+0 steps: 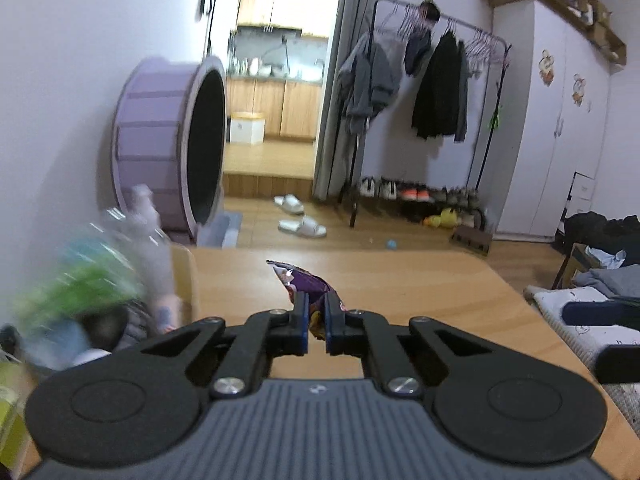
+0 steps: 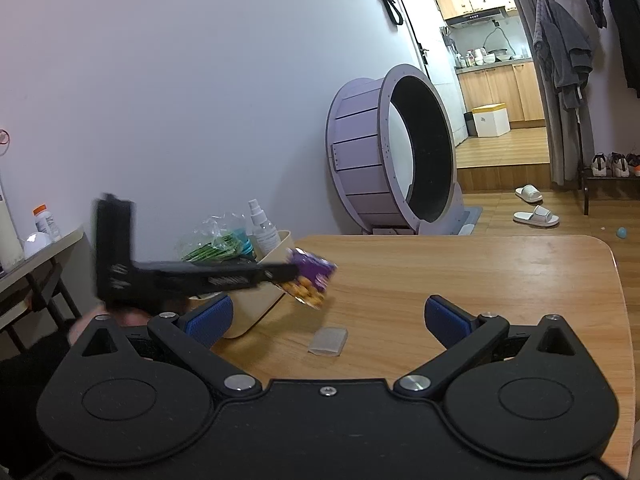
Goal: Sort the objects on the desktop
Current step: 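Carry the snack packet with the left gripper into the basket and open, then move the left gripper to the small clear plastic square and close on it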
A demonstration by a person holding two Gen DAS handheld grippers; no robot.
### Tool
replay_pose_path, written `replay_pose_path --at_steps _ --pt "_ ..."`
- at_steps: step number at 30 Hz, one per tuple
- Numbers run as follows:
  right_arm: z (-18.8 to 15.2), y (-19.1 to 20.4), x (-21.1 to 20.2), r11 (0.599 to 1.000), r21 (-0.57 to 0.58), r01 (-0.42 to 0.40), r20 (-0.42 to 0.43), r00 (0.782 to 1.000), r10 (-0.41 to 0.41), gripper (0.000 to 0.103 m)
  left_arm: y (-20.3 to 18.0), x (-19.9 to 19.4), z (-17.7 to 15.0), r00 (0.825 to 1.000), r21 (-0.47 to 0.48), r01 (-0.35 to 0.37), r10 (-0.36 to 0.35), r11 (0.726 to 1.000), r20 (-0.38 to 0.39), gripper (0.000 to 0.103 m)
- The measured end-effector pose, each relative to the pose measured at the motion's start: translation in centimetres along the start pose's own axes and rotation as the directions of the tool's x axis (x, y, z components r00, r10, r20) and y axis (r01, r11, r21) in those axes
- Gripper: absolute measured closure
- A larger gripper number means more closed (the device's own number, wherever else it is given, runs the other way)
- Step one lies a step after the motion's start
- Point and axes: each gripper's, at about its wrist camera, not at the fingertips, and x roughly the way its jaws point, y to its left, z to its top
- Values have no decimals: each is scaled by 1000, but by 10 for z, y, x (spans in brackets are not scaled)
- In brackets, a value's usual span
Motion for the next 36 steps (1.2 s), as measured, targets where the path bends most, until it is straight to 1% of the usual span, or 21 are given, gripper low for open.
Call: replay_pose_path --at_steps 4,7,9,10,12,14,15,17,19,21,22,24,27,28,29,32,34,36 --pt "-1 3 1 1000 -4 -9 -5 1000 9 0 16 -29 7 999 94 -46 44 995 24 96" --pt "-2 5 3 1000 -11 -9 -14 1000 9 0 27 -27 14 996 164 -88 88 982 3 96" --pt "-3 6 4 1000 -8 -11 -16 1000 11 0 27 -21 15 995 233 -88 96 969 -27 96" --pt "-3 7 4 1000 -8 -13 -18 1000 13 0 24 -16 13 992 284 -104 119 953 -38 96" --pt "-4 8 5 1000 -11 -15 -20 1000 14 0 17 -3 7 983 383 -144 178 913 -55 96" --pt "-4 9 5 1000 -15 -17 -22 1000 17 0 17 12 1 972 421 -170 222 891 -76 96" --pt "-4 9 5 1000 -15 -17 -24 1000 17 0 20 17 -1 970 415 -169 225 894 -90 96" --pt "-4 9 5 1000 -15 -18 -27 999 17 0 27 24 -3 974 370 -143 198 918 -115 96" --pt "-4 9 6 1000 -16 -20 -29 999 19 0 33 31 0 975 318 -142 188 937 -119 95" --pt "-4 9 4 1000 -17 -22 -30 999 22 0 41 36 4 973 260 -141 183 955 -144 92" --pt "-4 9 4 1000 -18 -24 -30 999 23 0 42 36 6 972 245 -141 181 959 -150 92" --pt "-4 8 4 1000 -19 -25 -29 999 25 0 41 31 7 973 237 -147 184 960 -142 88" --pt "-4 9 3 999 -18 -27 -27 999 26 0 36 13 8 980 227 -138 166 964 -112 74" --pt "-4 8 3 999 -18 -26 -26 999 26 0 31 7 7 982 226 -133 159 965 -100 67" --pt "-4 8 3 1000 -18 -26 -26 999 25 0 27 2 6 986 224 -112 136 968 -95 63" --pt "-4 8 3 1000 -18 -25 -24 999 24 0 12 -12 -1 994 213 -29 50 977 -95 62" --pt "-3 8 2 1000 -18 -22 -21 1000 21 0 -4 -14 -9 994 197 35 -14 980 -107 62" --pt "-2 7 1 1000 -14 -18 -14 1000 18 0 -19 -7 -19 990 176 88 -66 980 -128 62"
